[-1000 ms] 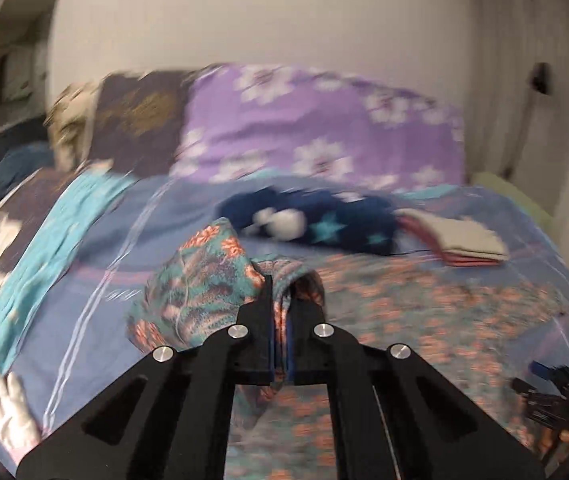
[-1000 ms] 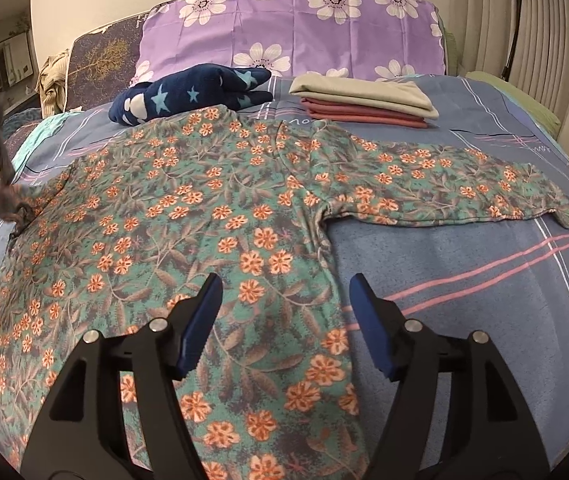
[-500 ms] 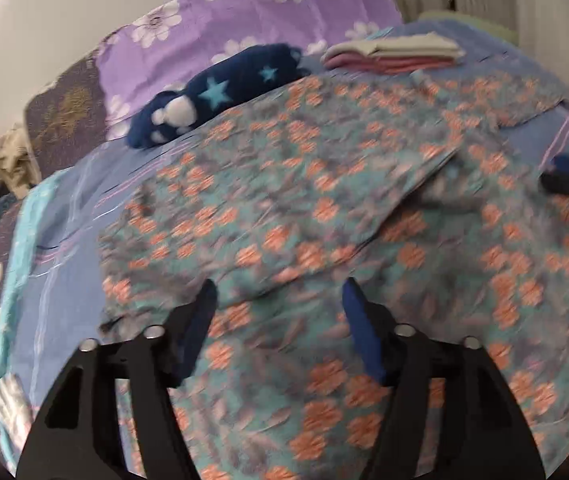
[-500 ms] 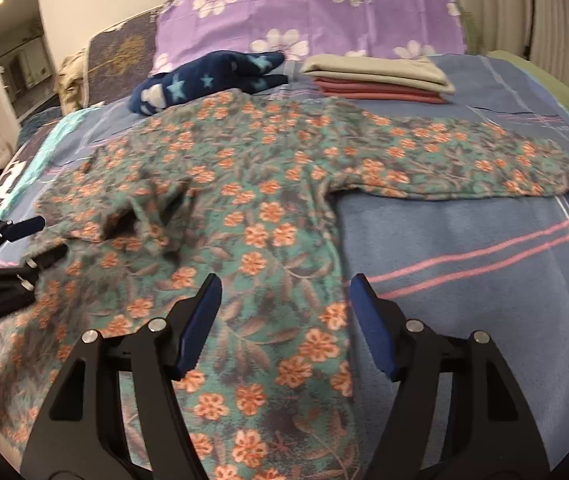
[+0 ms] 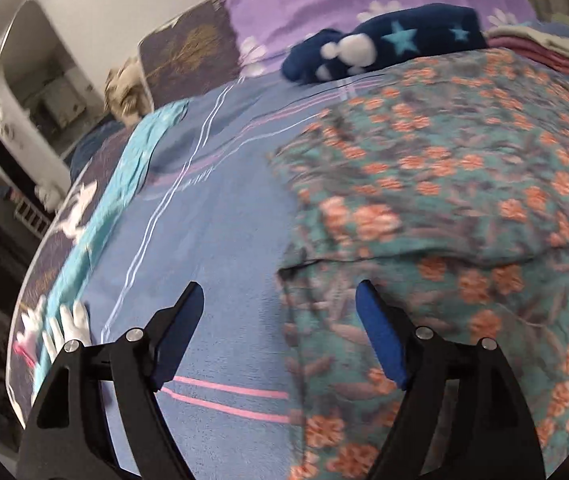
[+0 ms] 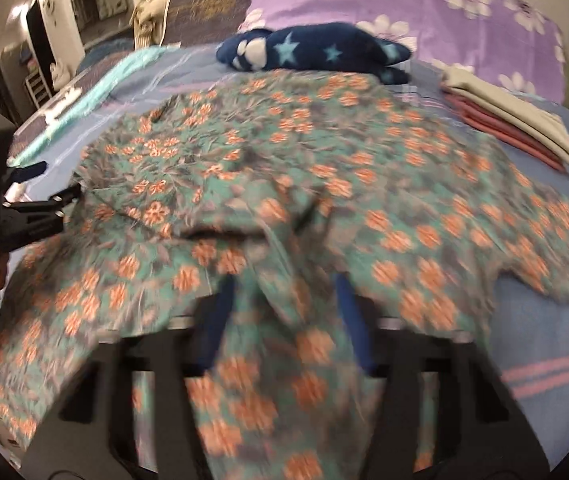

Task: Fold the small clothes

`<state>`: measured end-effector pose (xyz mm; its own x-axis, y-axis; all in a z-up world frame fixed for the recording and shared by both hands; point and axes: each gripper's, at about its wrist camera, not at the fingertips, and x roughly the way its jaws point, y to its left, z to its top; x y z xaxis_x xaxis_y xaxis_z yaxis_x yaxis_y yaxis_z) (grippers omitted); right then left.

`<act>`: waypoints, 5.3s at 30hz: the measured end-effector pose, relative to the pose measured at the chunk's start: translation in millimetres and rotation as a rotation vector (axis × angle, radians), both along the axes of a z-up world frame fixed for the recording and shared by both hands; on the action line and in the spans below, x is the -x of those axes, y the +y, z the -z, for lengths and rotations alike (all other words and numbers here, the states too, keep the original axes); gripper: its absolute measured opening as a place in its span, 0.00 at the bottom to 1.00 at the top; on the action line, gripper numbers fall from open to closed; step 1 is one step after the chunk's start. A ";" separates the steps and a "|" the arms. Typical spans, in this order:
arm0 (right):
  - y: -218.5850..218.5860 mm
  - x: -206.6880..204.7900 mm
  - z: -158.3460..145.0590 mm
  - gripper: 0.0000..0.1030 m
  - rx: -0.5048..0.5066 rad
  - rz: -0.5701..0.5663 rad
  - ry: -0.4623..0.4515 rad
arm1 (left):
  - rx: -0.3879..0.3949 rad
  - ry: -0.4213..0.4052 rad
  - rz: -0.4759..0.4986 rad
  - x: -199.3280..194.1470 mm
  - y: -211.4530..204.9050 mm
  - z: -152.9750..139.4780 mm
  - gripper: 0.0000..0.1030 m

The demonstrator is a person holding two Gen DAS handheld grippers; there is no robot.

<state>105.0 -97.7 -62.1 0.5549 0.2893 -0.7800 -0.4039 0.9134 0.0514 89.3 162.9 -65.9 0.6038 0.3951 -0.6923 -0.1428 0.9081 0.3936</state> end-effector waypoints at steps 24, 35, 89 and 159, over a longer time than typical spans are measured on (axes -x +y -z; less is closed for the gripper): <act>-119.8 -25.8 -14.1 0.56 -0.225 0.159 -0.009 | 0.176 -0.044 -0.046 -7.8 34.9 4.0 0.72; -82.2 -125.5 10.8 0.28 -0.181 0.271 0.138 | 0.219 -0.052 0.061 -14.9 17.2 -12.0 0.48; 249.9 -135.9 -57.4 0.37 0.147 -0.304 -0.068 | 0.797 -0.090 0.124 -28.1 89.8 20.1 0.33; -466.7 27.2 15.0 0.42 -0.785 1.031 -0.061 | 0.446 -0.006 0.184 -67.3 -39.7 19.8 0.59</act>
<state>77.8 -564.4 -77.2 0.8226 0.0761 -0.5634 0.4423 0.5370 0.7183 156.6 123.1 -85.7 0.6405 -0.0536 -0.7661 0.0348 0.9986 -0.0408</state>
